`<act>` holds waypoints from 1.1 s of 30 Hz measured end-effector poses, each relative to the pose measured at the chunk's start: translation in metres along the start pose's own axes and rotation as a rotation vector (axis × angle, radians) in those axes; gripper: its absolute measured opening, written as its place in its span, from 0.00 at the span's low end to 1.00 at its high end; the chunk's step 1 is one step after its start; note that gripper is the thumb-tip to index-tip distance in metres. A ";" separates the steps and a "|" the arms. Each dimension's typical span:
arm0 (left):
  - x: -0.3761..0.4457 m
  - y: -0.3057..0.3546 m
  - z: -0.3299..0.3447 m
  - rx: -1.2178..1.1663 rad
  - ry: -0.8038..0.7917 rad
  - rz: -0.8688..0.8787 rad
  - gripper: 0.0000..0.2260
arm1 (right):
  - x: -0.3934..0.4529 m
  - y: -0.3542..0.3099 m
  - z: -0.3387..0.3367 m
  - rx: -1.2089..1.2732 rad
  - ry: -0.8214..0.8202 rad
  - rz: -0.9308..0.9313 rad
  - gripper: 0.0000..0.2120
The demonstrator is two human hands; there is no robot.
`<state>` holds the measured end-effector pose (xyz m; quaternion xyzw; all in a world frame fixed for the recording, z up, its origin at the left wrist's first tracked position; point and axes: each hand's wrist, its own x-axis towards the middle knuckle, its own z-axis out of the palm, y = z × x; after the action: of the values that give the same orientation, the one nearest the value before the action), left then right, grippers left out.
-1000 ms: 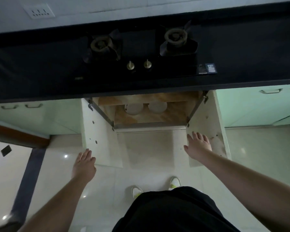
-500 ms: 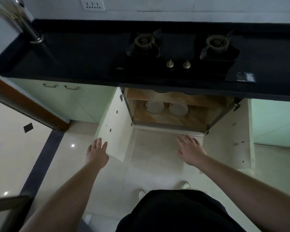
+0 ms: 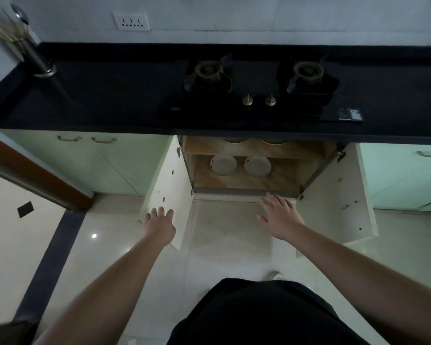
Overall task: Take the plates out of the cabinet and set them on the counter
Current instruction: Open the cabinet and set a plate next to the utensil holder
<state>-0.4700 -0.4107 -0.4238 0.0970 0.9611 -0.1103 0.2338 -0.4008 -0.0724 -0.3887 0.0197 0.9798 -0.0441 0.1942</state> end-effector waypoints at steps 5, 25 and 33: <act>0.018 0.038 -0.029 -0.043 0.083 0.151 0.24 | -0.016 0.023 -0.010 0.057 0.043 0.090 0.30; 0.076 0.174 -0.115 -0.057 0.271 0.409 0.27 | 0.049 0.106 -0.019 0.193 0.144 0.146 0.31; 0.136 0.228 -0.124 -0.035 0.207 0.414 0.27 | 0.133 0.153 -0.022 0.240 0.145 0.146 0.31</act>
<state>-0.5873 -0.1419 -0.4181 0.2988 0.9413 -0.0328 0.1534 -0.5232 0.0846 -0.4307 0.1169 0.9748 -0.1453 0.1221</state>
